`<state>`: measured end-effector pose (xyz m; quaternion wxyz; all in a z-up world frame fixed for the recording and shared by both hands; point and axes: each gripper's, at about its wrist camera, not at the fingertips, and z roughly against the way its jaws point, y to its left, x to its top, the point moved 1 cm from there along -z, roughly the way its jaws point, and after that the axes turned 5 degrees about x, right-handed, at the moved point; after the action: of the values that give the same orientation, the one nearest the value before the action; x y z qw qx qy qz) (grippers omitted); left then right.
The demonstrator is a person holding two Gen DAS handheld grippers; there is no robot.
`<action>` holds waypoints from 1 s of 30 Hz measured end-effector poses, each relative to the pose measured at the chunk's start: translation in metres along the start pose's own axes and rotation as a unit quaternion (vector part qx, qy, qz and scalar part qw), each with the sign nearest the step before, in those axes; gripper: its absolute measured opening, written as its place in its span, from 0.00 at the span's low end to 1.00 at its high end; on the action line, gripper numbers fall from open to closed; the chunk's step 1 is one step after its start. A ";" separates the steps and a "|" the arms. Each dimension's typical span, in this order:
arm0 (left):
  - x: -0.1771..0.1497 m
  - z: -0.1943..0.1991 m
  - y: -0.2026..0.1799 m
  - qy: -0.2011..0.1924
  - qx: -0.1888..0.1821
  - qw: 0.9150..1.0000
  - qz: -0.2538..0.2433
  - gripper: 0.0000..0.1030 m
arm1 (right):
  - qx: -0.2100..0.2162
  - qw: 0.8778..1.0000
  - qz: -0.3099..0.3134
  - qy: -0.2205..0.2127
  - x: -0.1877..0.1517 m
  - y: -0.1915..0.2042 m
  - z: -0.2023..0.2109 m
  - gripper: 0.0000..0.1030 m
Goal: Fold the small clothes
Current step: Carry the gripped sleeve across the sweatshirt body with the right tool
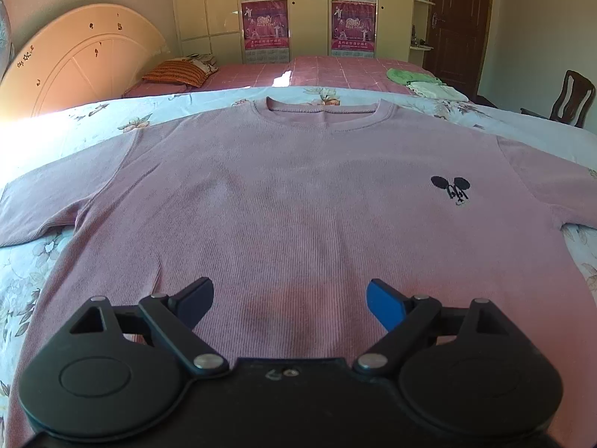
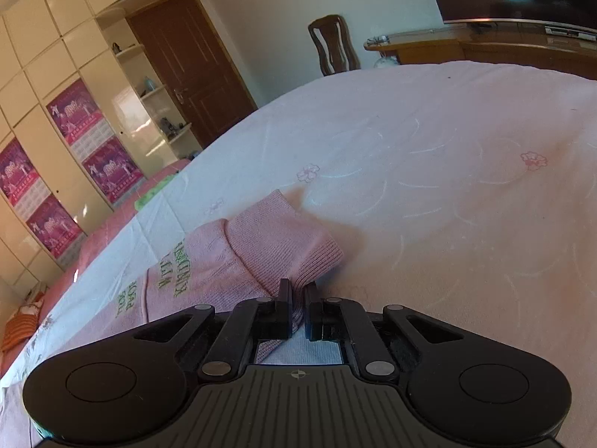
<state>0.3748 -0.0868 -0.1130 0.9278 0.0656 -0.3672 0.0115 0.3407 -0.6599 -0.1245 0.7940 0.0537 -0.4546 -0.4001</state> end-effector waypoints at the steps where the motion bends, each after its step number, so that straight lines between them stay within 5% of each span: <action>1: 0.000 0.000 0.003 0.003 -0.003 1.000 -0.002 0.89 | -0.002 1.000 0.016 -0.008 0.001 0.007 0.006 0.05; 12: -0.004 -0.006 0.049 -0.001 -0.026 0.999 0.025 0.85 | 0.072 0.988 0.135 -0.026 -0.033 0.111 0.063 0.05; 19: -0.001 -0.012 0.090 -0.005 -0.052 0.998 0.036 0.58 | 0.160 0.968 0.191 0.014 -0.112 0.231 0.057 0.05; 30: 0.009 -0.034 0.185 -0.002 -0.049 0.996 0.071 0.57 | 0.250 0.920 0.284 0.102 -0.257 0.393 0.050 0.05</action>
<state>0.3912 0.1007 -0.1105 0.9259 -0.0063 -0.3730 0.0596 0.4644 -0.2051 -0.0938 0.8770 0.1601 -0.4524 -0.0235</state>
